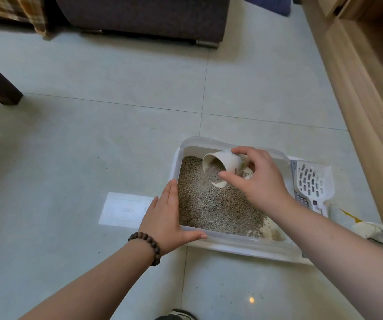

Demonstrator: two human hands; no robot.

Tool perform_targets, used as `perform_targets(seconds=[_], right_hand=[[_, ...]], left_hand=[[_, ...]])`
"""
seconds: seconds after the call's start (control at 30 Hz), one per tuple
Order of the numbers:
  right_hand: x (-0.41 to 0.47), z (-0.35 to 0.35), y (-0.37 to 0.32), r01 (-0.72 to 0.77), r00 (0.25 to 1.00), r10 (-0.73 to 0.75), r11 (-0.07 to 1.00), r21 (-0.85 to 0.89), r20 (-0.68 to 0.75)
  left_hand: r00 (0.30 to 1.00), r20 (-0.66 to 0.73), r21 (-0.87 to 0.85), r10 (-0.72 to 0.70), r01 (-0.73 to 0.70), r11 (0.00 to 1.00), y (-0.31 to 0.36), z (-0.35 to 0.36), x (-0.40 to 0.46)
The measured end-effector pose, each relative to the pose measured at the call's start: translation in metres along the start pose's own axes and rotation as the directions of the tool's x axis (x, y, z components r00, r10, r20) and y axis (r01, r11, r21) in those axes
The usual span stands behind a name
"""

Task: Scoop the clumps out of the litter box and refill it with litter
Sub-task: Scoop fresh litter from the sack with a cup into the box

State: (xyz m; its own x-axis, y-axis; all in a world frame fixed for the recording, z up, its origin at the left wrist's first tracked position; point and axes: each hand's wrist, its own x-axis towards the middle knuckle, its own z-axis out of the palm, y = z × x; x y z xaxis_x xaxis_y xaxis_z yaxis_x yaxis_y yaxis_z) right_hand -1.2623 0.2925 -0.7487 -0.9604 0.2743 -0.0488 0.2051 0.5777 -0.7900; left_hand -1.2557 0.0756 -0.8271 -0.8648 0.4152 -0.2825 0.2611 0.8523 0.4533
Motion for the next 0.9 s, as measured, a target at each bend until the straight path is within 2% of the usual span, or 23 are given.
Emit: perform_targets(seconds=[0.3,0.53,0.9], right_hand=[[-0.016,0.0,-0.004,0.048,0.998,-0.048,0.999,0.006,0.042],[-0.022,0.002,-0.011,0.088,0.993,-0.084,0.995,-0.053,0.079],[-0.028,-0.033,0.009,0.05,0.997,-0.044,0.994,-0.099,0.06]], left_hand=[[1.0,0.017,0.002,-0.008,0.008,1.0,0.002,-0.003,-0.001],[1.0,0.024,0.013,-0.015,0.014,1.0,0.003,-0.003,-0.002],[1.0,0.021,-0.006,-0.008,0.008,1.0,0.005,-0.004,-0.003]])
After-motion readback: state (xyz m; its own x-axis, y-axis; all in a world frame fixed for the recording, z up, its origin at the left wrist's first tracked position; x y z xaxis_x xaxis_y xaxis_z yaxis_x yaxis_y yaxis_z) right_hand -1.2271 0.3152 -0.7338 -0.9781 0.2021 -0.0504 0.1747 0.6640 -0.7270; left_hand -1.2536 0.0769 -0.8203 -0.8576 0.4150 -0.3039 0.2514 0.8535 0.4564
